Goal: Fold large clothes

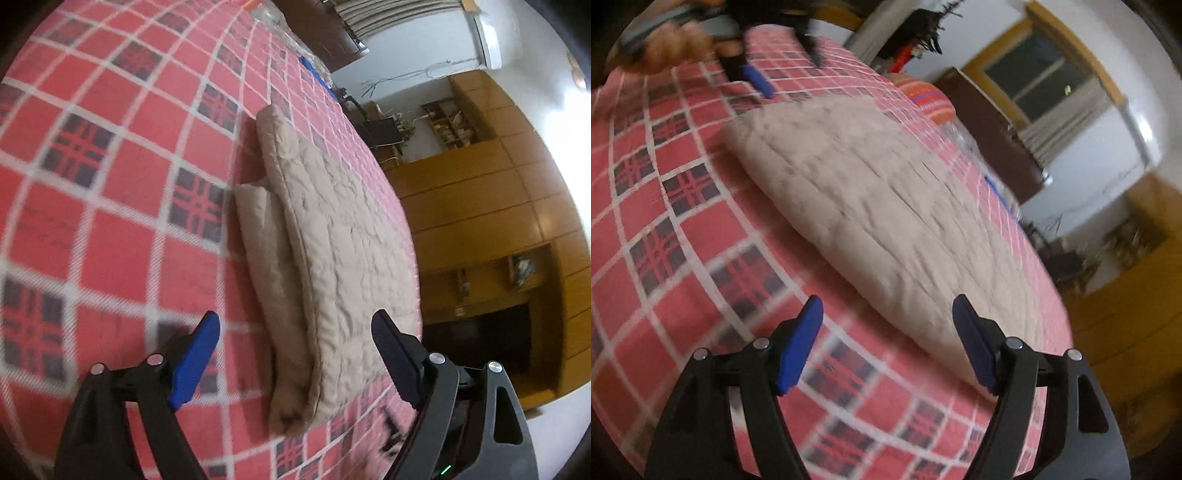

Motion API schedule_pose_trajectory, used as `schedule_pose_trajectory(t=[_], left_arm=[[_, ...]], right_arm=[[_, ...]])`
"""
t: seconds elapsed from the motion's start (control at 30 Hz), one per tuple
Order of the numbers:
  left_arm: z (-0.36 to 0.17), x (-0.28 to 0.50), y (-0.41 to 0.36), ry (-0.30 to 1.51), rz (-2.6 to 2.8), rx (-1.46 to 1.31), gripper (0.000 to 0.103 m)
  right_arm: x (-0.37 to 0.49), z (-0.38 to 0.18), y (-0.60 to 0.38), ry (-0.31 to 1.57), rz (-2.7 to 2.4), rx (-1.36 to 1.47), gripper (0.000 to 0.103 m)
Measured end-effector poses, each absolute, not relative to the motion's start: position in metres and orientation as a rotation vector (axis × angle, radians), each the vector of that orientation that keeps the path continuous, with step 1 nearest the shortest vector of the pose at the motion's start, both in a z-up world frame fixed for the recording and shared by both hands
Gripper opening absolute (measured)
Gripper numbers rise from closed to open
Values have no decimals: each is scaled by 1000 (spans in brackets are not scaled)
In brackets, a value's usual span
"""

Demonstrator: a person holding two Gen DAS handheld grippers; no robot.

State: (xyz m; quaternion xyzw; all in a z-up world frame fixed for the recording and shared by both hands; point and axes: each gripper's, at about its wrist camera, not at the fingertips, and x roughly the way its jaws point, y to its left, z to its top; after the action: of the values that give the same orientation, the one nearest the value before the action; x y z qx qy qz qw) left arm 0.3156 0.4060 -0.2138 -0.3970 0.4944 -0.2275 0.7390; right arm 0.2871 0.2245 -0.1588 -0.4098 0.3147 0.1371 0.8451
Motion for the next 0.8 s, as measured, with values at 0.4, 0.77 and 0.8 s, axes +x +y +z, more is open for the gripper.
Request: schedule_pose_trajectory(t=[0.4, 0.77, 0.8], left_arm=[[-232, 386, 377, 1148, -514, -879, 85], [-237, 417, 369, 1195, -537, -834, 77], [-237, 419, 369, 1200, -532, -834, 72]], right_arm=[[305, -190, 300, 566, 285, -1034, 73], [317, -197, 335, 487, 299, -1101, 70], [315, -196, 335, 481, 299, -1102, 69]])
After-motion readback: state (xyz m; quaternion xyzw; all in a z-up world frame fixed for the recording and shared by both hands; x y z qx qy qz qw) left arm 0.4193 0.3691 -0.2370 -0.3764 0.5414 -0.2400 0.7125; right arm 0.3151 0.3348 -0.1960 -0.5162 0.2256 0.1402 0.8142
